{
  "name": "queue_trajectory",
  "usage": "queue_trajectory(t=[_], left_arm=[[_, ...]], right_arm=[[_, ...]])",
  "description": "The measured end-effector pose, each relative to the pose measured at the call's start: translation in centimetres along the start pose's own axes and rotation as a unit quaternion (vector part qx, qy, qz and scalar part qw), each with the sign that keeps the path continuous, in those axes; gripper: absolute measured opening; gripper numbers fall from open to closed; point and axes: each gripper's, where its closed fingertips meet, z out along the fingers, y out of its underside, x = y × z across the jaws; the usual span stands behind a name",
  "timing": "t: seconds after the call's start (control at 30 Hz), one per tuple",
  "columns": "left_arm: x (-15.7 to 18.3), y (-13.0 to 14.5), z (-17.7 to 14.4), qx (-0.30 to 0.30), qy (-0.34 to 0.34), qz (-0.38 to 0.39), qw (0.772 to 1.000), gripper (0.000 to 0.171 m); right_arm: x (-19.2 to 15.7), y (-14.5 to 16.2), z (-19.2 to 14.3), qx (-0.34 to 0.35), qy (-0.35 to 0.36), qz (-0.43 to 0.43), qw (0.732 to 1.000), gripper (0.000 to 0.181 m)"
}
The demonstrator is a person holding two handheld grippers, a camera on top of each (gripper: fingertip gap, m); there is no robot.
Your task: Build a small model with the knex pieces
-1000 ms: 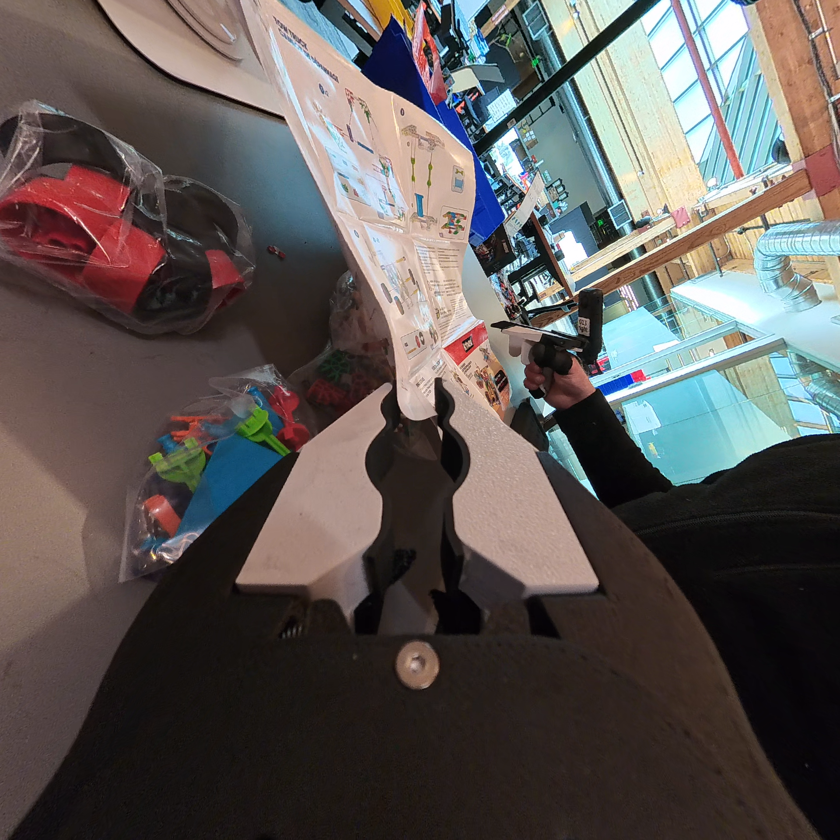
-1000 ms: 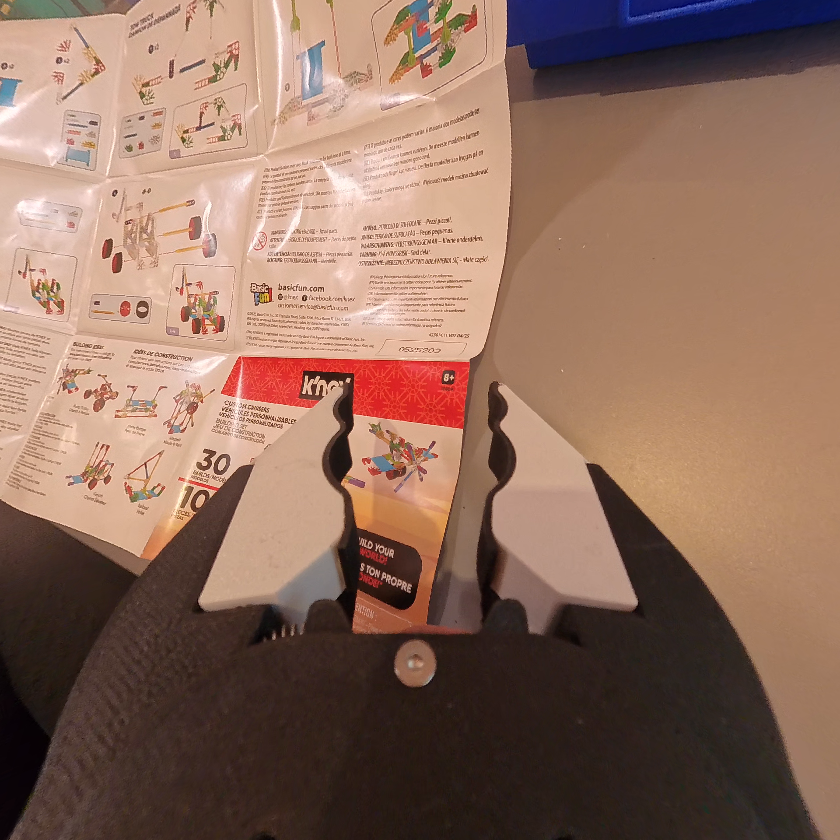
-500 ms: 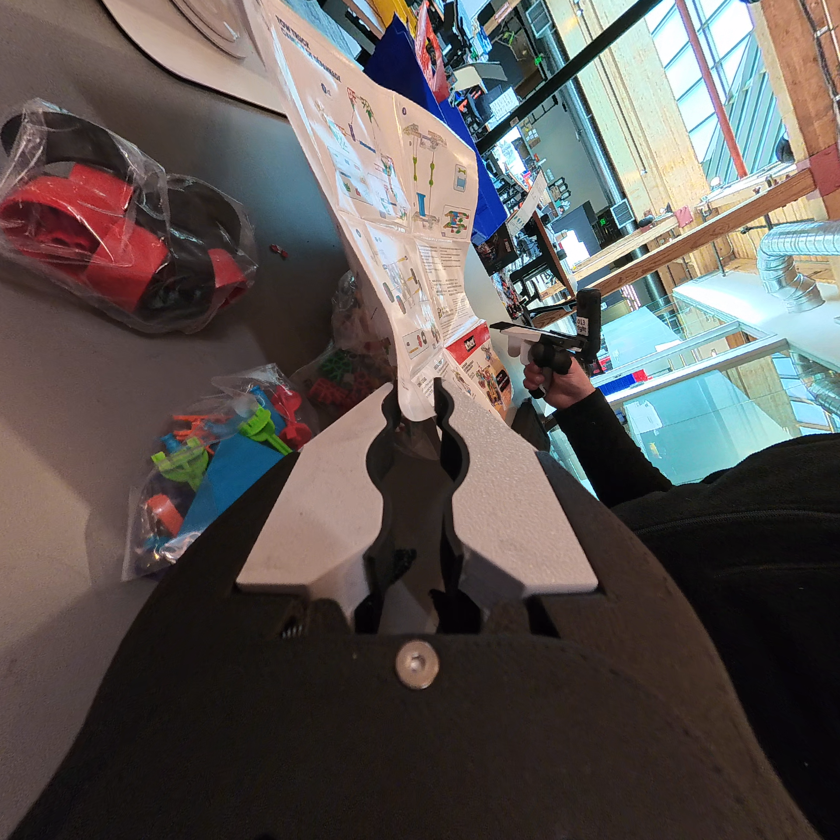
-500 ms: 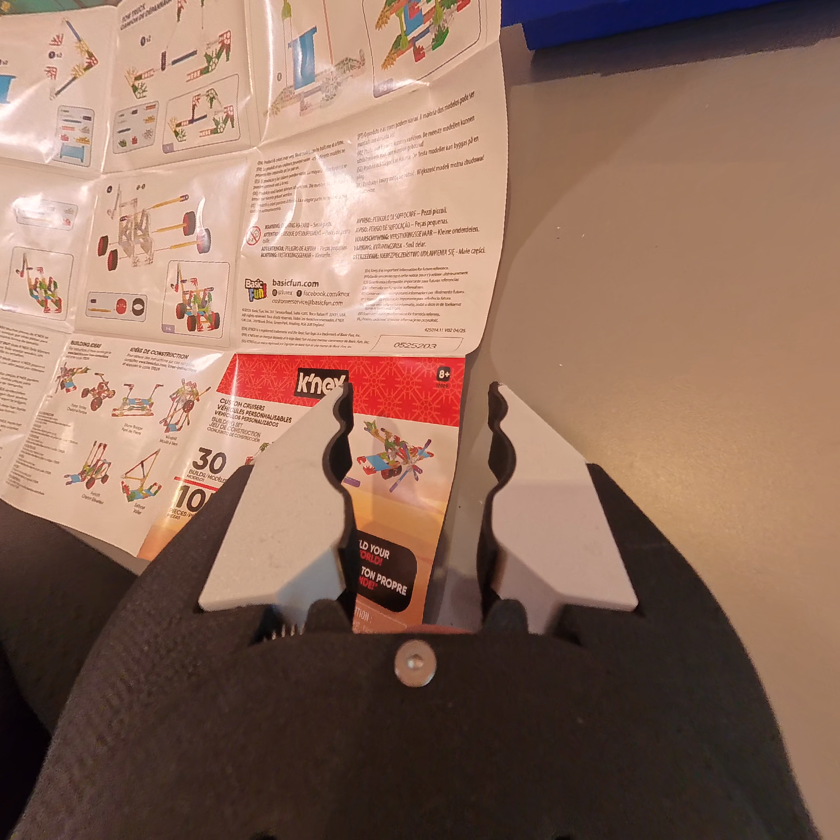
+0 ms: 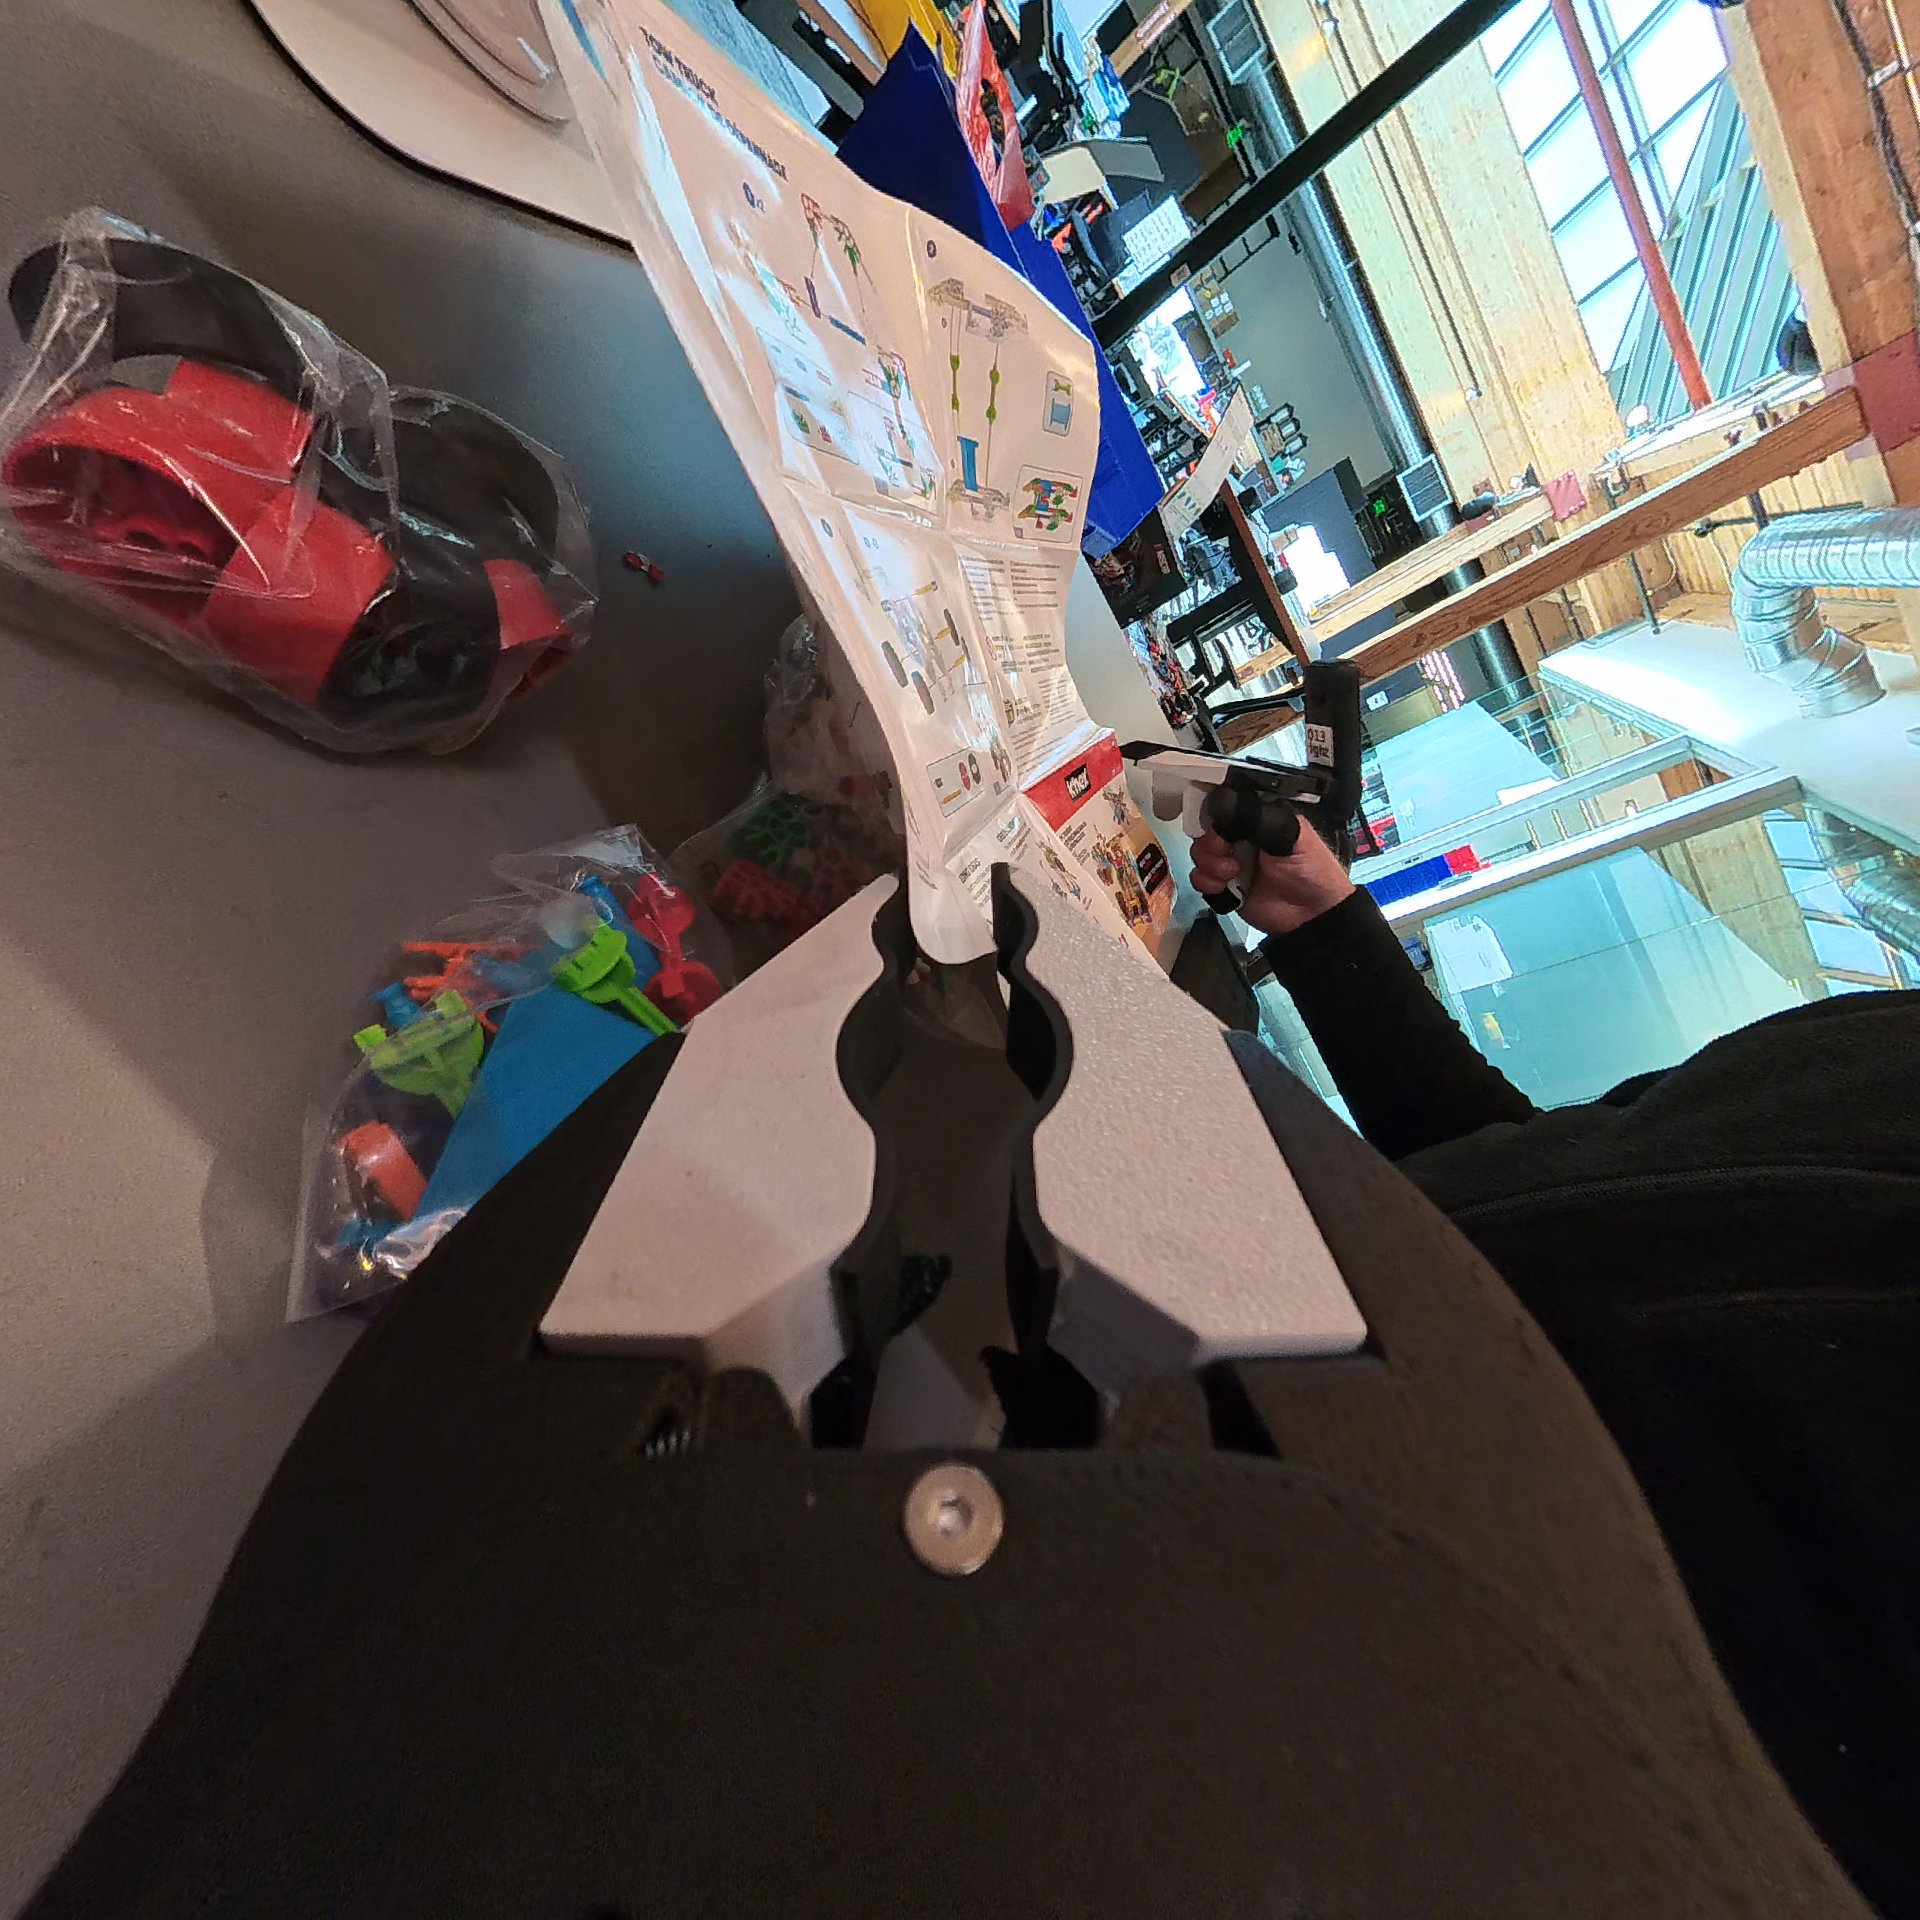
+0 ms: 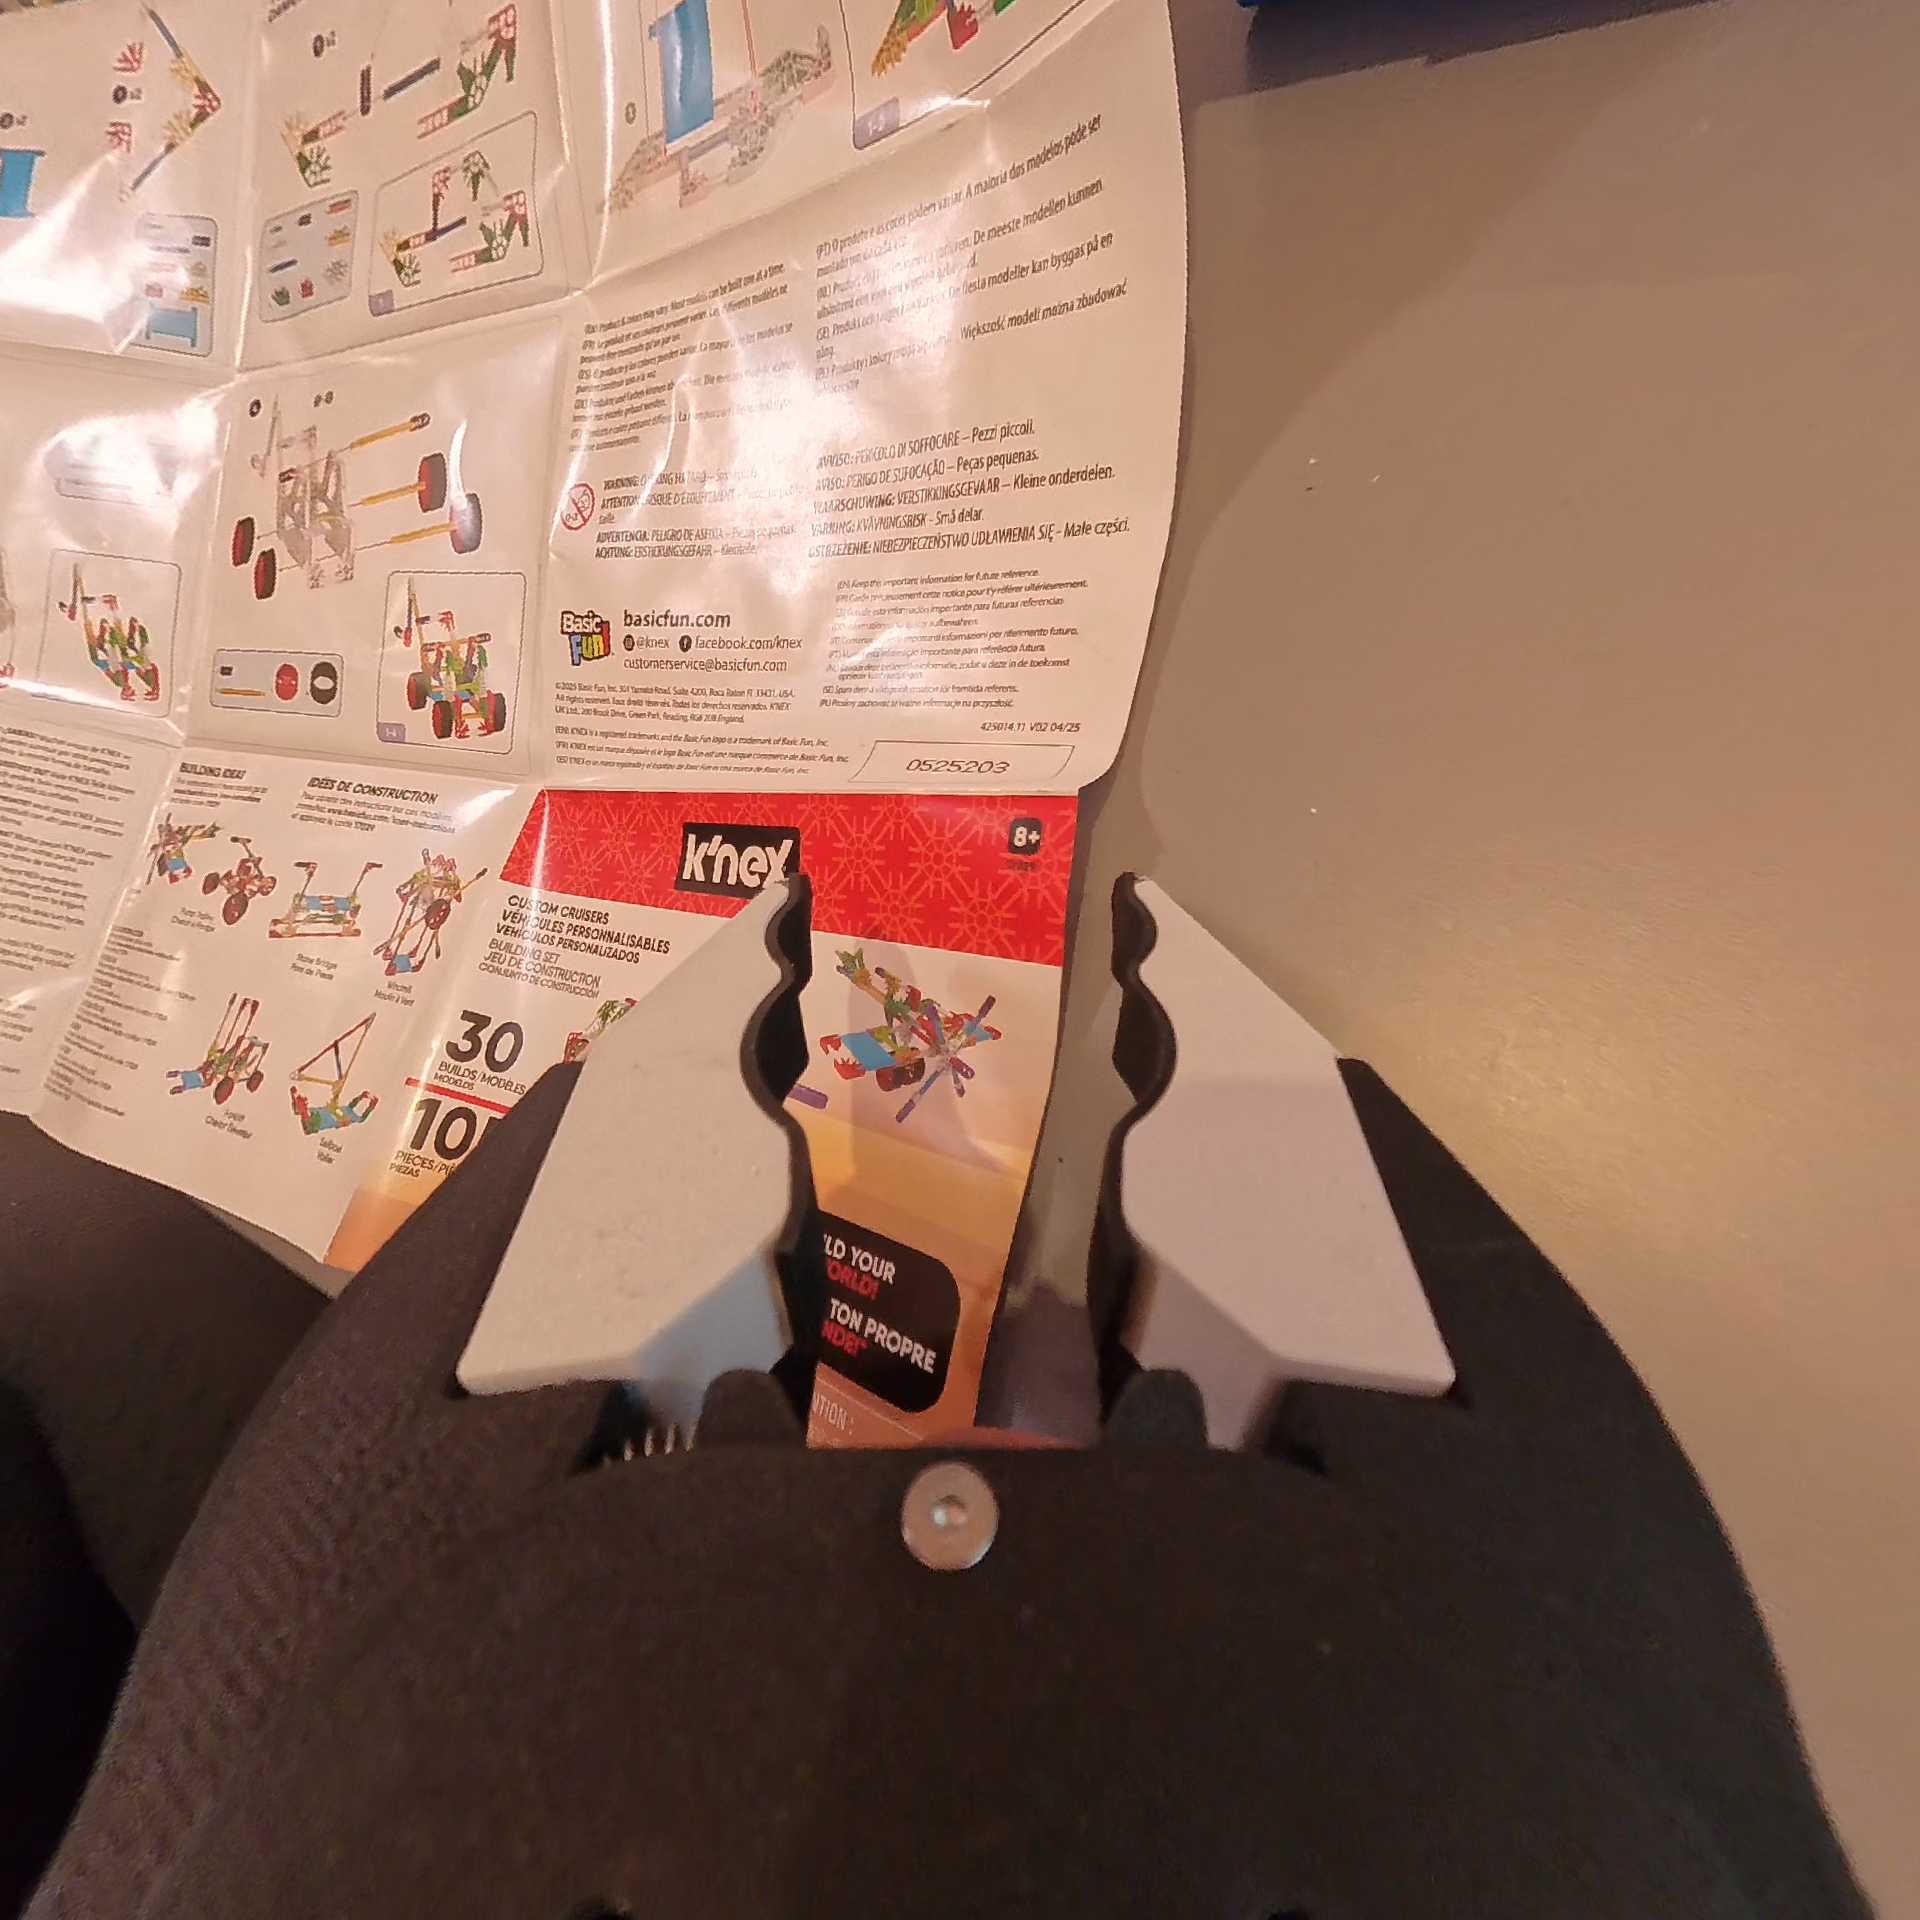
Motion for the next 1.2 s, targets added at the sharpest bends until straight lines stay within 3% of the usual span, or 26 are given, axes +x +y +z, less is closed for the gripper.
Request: queue_trajectory(t=[1.2], left_arm=[[-0.3, 0.0, 0.3, -0.009, -0.006, -0.003, 1.000, 0.011]], right_arm=[[0.2, 0.6, -0.9, -0.002, -0.034, 0.027, 0.999, 0.041]])
